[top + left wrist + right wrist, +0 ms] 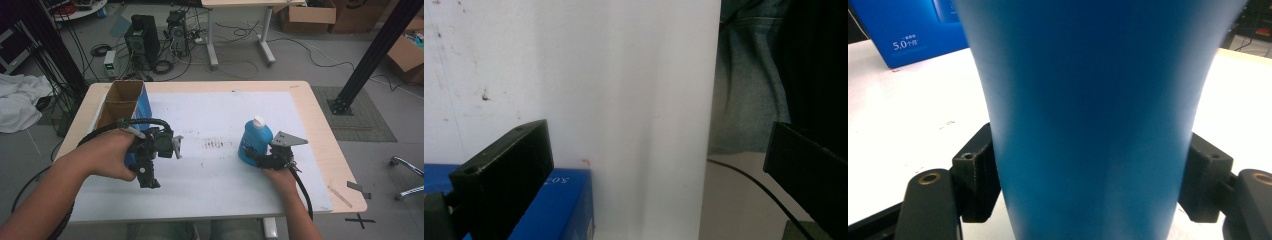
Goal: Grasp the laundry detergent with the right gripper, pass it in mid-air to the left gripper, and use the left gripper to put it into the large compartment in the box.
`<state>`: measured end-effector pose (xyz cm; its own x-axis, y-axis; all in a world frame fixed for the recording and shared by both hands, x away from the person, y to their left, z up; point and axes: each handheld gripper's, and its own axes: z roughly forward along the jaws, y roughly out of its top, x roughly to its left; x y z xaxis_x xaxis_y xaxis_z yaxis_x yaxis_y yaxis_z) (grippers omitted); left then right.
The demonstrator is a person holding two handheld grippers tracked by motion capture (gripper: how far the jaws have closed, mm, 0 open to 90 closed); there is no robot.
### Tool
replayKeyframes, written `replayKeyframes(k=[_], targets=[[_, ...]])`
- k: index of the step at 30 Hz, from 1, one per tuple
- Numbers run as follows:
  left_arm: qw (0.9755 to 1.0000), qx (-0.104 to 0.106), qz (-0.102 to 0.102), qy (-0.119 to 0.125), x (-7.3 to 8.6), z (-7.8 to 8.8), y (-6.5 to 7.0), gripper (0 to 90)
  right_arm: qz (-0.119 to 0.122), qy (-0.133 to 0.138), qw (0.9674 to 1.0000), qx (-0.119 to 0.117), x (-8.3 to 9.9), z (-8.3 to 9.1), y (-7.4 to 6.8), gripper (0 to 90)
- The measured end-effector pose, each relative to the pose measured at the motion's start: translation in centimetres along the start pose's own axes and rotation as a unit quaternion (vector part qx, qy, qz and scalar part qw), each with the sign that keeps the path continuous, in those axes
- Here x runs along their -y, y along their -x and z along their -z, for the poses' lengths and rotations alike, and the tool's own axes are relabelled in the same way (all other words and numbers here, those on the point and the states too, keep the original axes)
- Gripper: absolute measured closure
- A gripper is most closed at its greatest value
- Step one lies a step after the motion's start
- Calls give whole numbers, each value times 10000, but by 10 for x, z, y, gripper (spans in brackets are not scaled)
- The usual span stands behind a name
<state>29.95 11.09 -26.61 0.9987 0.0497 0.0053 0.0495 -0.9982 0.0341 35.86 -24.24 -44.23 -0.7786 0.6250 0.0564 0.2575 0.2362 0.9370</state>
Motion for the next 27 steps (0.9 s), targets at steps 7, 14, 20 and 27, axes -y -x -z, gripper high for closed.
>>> replayKeyframes(k=[7,14,20,27], targets=[[10000,33,-12,-19,-2,-1,-1,1,31,19,10000,23,0,1,0,323],[10000,52,-15,-41,-5,-2,-2,1,36,31,10000,8,1,1,-1,361],[10000,63,-20,-32,-6,-3,-3,1,97,52,9999,-37,0,1,-2,417],[10000,68,-58,-36,-9,-3,-3,1,191,-66,9998,-48,-3,2,-3,436]])
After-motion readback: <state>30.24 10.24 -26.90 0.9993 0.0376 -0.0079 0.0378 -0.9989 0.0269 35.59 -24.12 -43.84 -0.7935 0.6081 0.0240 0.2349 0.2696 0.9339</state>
